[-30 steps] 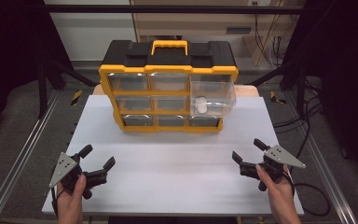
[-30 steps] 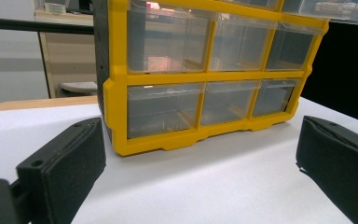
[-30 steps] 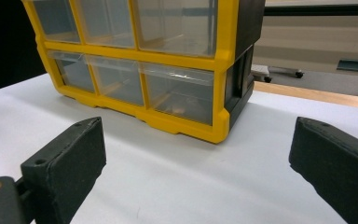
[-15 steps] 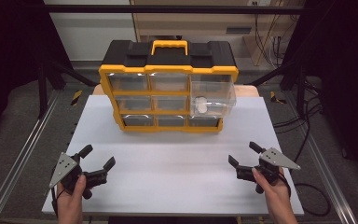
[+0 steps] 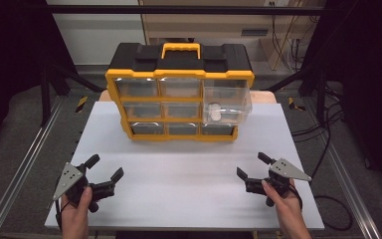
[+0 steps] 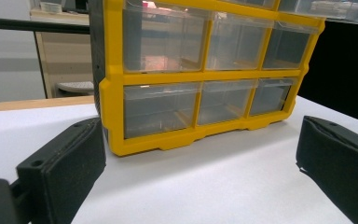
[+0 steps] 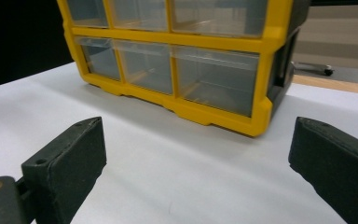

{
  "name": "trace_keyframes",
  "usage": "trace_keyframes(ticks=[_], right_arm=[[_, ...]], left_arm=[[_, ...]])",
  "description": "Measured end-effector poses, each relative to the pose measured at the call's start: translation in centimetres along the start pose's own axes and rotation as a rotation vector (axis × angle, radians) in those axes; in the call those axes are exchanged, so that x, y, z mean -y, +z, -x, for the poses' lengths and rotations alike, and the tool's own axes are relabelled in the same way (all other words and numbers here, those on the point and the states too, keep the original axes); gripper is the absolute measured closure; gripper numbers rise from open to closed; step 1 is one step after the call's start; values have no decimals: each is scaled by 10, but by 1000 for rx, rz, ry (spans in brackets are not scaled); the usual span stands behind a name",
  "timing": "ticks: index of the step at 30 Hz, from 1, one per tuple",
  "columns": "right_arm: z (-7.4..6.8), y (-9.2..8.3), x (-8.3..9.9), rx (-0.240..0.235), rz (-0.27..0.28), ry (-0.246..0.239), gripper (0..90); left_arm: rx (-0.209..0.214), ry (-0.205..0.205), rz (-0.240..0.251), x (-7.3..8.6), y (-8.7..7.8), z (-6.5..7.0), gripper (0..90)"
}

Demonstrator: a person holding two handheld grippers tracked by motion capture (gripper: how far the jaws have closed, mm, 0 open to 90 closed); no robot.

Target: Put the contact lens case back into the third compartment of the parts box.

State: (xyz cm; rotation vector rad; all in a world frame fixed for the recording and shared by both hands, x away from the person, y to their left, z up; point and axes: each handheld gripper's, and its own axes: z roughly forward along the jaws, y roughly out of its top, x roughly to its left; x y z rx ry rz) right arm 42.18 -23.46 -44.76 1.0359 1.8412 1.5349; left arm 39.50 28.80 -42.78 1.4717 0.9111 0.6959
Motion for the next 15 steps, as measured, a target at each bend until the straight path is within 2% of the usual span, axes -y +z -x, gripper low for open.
trace_keyframes(ticks=[9, 11, 15], right_arm=[[-7, 15, -3, -50, 42, -43, 47], [-8, 19, -3, -56, 48, -48, 49], [-13, 23, -2, -70, 37, -68, 47]], left_arm=[[52, -32, -16, 3, 3, 0, 12], [68, -72, -9, 4, 3, -1, 12], [55, -74, -8, 5, 3, -2, 15]])
